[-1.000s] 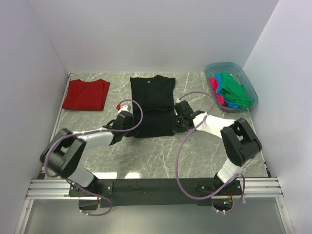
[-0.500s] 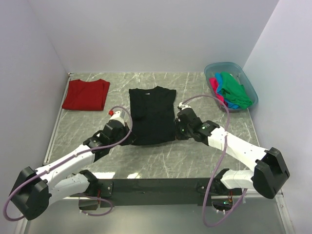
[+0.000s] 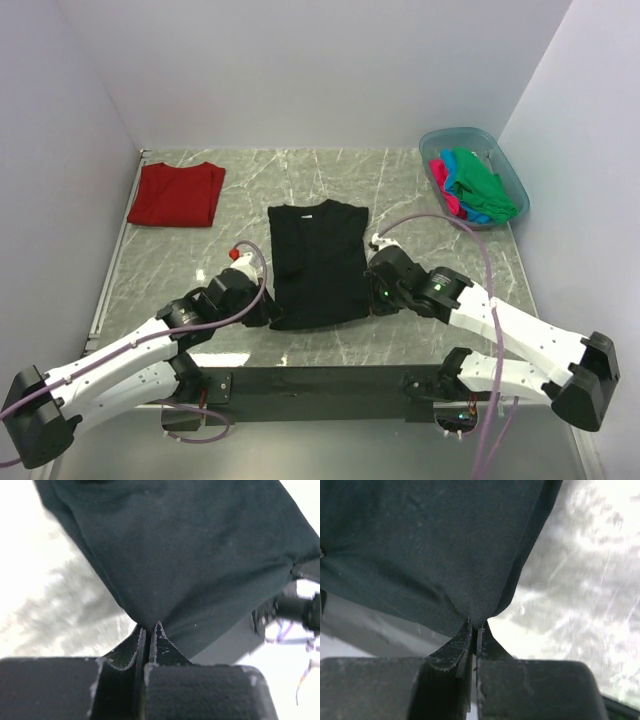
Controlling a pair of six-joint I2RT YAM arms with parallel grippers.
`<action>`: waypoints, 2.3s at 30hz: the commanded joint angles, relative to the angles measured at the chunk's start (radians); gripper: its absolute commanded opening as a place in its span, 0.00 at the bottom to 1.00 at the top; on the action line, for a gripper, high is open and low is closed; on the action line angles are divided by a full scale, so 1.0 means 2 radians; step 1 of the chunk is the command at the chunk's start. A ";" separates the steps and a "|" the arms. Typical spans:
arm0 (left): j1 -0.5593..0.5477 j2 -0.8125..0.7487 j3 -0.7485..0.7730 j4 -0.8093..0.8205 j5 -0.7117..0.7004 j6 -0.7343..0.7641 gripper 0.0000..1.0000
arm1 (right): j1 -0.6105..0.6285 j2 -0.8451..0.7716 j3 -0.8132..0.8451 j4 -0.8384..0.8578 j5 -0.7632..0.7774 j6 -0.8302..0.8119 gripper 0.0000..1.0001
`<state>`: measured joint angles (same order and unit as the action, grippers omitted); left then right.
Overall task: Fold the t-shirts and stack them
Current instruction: Fold the tshirt
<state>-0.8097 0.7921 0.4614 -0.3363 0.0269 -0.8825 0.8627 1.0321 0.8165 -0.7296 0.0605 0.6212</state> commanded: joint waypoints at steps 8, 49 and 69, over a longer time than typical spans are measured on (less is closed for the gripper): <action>-0.043 -0.055 0.031 -0.070 0.088 -0.001 0.00 | 0.036 -0.073 0.028 -0.144 -0.044 0.020 0.00; 0.096 0.194 0.146 0.157 0.013 0.055 0.00 | -0.157 0.226 0.277 -0.039 0.027 -0.136 0.00; 0.160 0.402 0.250 0.178 0.012 0.091 0.00 | -0.212 0.427 0.401 -0.008 -0.003 -0.153 0.00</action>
<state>-0.4992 1.5684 0.8867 -0.0124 0.0731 -0.7368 0.4549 1.8690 1.5345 -0.7803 0.0410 0.3264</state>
